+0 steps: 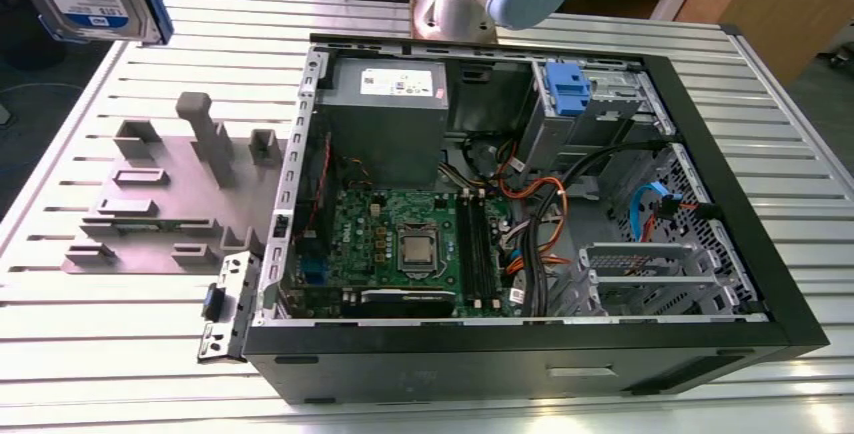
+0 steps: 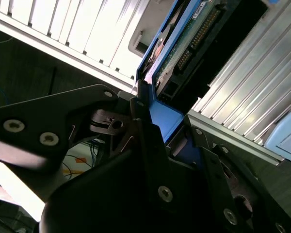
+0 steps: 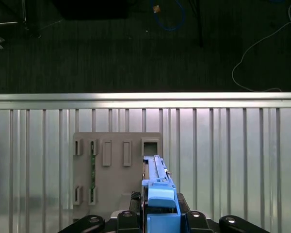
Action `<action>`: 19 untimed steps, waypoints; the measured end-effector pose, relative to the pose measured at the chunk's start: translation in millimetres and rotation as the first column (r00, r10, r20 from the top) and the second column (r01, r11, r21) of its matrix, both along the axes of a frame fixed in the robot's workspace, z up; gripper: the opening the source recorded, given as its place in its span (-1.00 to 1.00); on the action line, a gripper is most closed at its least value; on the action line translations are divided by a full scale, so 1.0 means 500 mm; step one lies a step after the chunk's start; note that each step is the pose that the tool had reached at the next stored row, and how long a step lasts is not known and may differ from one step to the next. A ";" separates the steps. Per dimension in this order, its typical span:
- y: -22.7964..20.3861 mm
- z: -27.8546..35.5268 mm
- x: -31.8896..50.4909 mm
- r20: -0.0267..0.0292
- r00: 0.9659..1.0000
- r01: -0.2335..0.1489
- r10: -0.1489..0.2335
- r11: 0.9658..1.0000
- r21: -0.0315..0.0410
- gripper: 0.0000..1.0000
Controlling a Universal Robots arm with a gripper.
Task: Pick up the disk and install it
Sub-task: 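Pick up the disk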
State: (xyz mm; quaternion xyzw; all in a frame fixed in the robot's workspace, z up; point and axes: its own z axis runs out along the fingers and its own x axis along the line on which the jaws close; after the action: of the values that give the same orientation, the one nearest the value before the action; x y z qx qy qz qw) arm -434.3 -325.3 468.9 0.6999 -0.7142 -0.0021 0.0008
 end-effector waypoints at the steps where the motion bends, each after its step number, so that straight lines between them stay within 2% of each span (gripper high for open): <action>1: 0.0000 0.001 0.000 0.000 1.000 0.000 0.000 1.000 0.000 -0.27; 14: 0.0000 0.016 0.000 0.000 1.000 0.000 0.000 1.000 0.000 -0.27; 19: 0.0000 0.017 0.000 0.000 1.000 0.000 0.000 1.000 0.000 -0.27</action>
State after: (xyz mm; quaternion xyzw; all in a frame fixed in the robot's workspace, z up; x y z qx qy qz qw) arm -434.3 -325.3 477.5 0.6999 -0.7142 -0.0022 0.0008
